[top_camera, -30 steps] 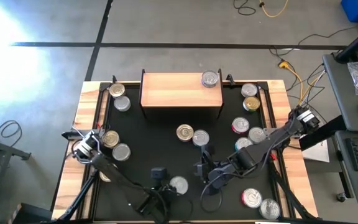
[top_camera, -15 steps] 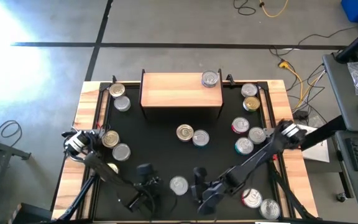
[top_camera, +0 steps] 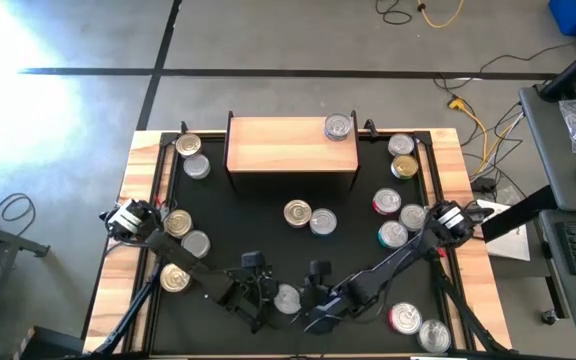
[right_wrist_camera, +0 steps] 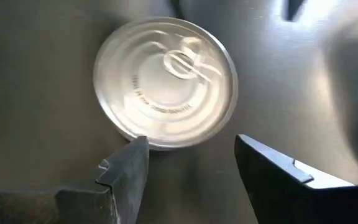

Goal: Stack canned seafood by type on shelf
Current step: Stack the blue tuna can on top of the other blue tuna can on the shelf

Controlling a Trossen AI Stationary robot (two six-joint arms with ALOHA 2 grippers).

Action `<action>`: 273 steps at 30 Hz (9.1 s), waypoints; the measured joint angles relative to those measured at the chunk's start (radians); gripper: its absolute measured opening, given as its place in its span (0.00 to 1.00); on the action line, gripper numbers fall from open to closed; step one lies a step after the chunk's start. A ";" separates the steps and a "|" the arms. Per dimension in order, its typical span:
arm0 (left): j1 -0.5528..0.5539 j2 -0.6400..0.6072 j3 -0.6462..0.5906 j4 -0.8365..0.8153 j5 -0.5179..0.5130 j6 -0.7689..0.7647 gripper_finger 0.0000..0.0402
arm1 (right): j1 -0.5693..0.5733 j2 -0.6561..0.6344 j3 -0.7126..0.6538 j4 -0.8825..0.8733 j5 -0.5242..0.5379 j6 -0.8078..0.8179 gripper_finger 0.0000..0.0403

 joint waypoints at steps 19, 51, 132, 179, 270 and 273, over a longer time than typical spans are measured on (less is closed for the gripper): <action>-0.255 -0.070 -0.031 -0.161 -0.042 -0.389 0.89 | -0.016 0.000 0.000 0.008 0.088 -0.056 0.56; -0.253 0.130 -0.508 1.276 -0.350 0.022 0.98 | 0.055 0.002 -0.018 0.062 0.066 0.066 0.95; -0.072 0.010 -0.376 0.872 0.048 0.177 1.00 | -0.066 0.002 -0.075 0.113 -0.098 -0.041 0.95; -0.059 0.166 -0.406 1.338 -0.017 0.282 1.00 | -0.074 0.002 -0.077 0.176 -0.120 -0.050 0.95; 1.020 0.015 0.182 0.791 0.758 0.797 0.94 | -0.987 -0.735 -0.231 -0.007 -0.349 -0.660 0.78; 1.023 0.036 0.202 0.782 0.758 0.795 0.94 | -1.012 -0.734 -0.231 -0.014 -0.389 -0.622 0.63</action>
